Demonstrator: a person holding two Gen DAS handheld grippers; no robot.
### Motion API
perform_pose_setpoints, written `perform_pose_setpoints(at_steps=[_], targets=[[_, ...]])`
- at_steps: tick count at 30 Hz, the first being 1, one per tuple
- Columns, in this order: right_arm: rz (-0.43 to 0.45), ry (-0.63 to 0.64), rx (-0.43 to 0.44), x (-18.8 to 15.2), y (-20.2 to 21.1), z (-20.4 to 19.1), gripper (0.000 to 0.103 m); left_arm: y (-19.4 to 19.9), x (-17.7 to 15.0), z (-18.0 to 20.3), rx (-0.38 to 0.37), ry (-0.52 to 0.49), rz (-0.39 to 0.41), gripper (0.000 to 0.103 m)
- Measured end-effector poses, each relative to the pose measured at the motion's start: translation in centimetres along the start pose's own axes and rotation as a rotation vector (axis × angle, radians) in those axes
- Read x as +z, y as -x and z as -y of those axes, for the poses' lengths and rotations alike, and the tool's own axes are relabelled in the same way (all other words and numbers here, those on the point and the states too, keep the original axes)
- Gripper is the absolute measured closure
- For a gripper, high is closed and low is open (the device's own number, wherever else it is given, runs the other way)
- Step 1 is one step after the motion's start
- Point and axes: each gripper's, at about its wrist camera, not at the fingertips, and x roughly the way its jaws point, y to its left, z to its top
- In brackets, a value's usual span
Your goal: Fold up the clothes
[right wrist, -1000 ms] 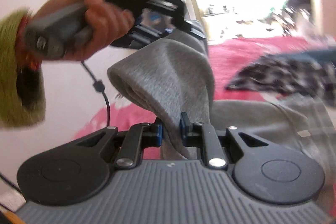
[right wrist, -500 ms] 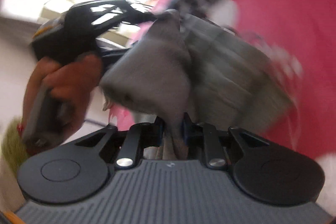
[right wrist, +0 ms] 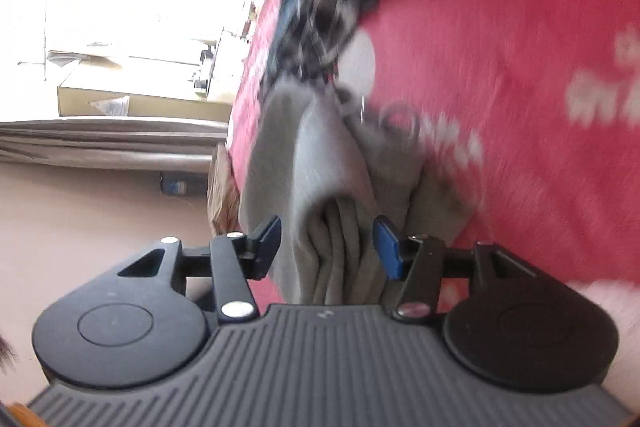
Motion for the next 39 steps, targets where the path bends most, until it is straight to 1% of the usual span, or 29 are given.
perform_pose_setpoints(at_steps=[2,3,5,6,7,9,12,14,16,18,19,20,21,22,25,28,30,33,36,39], targets=[[0.018,0.043,-0.023,1.2,0.2,-0.6,0.041,-0.1,-1.9,1.8,0.027,-0.135,0.005,0.043],[0.013,0.064,-0.045,1.9,-0.3,-0.9,0.04,-0.3,-2.8,2.9,0.043,-0.209,0.007,0.043],[-0.038,0.101,-0.077,2.9,-1.3,-1.6,0.038,-1.0,-4.2,5.2,0.105,-0.385,0.034,0.043],[-0.064,0.12,-0.093,3.4,-1.9,-1.9,0.038,-1.5,-4.9,6.0,0.135,-0.448,0.042,0.043],[-0.098,0.135,-0.107,3.9,-2.6,-2.2,0.038,-1.9,-5.5,6.7,0.164,-0.51,0.049,0.044],[-0.134,0.153,-0.132,4.2,-3.3,-2.6,0.038,-2.6,-6.2,7.0,0.183,-0.56,0.057,0.045],[-0.195,0.176,-0.167,4.4,-4.4,-3.1,0.038,-3.3,-6.3,6.6,0.174,-0.548,0.057,0.046],[-0.243,0.193,-0.168,4.0,-5.0,-3.3,0.04,-3.5,-6.1,6.2,0.162,-0.528,0.059,0.046],[-0.262,0.199,-0.182,3.7,-5.5,-3.3,0.04,-3.6,-5.9,5.8,0.149,-0.509,0.061,0.046],[-0.28,0.195,-0.177,3.3,-5.5,-3.1,0.048,-3.8,-5.6,5.3,0.137,-0.489,0.063,0.046],[-0.283,0.203,-0.177,3.2,-5.4,-3.3,0.057,-3.9,-5.5,5.1,0.131,-0.479,0.064,0.051],[-0.283,0.219,-0.182,3.0,-5.3,-3.5,0.061,-4.0,-5.4,4.9,0.124,-0.469,0.065,0.058],[-0.283,0.224,-0.181,3.0,-5.3,-3.5,0.062,-4.1,-5.3,4.7,0.118,-0.46,0.066,0.064],[-0.283,0.228,-0.179,3.0,-5.2,-3.6,0.062,-4.2,-5.2,4.5,0.112,-0.45,0.067,0.076],[-0.271,0.21,-0.147,3.0,-4.3,-3.5,0.059,-4.4,-4.9,3.9,0.093,-0.42,0.07,0.082],[-0.218,0.189,-0.096,2.7,-2.4,-3.2,0.051,-4.3,-4.7,3.2,0.072,-0.377,0.073,0.085],[-0.19,0.142,-0.056,2.2,-1.1,-2.3,0.051,-4.1,-4.5,2.8,0.057,-0.343,0.074,0.086],[-0.207,0.104,-0.028,0.6,-0.4,-1.3,0.051,-3.9,-4.2,2.1,0.034,-0.292,0.077,0.087],[-0.242,0.104,-0.045,-1.0,-1.0,-0.7,0.051,-3.6,-4.0,1.4,0.011,-0.242,0.079,0.088],[-0.264,0.127,-0.09,-1.9,-2.9,-0.7,0.054,-3.3,-3.7,0.7,-0.012,-0.191,0.081,0.088]])
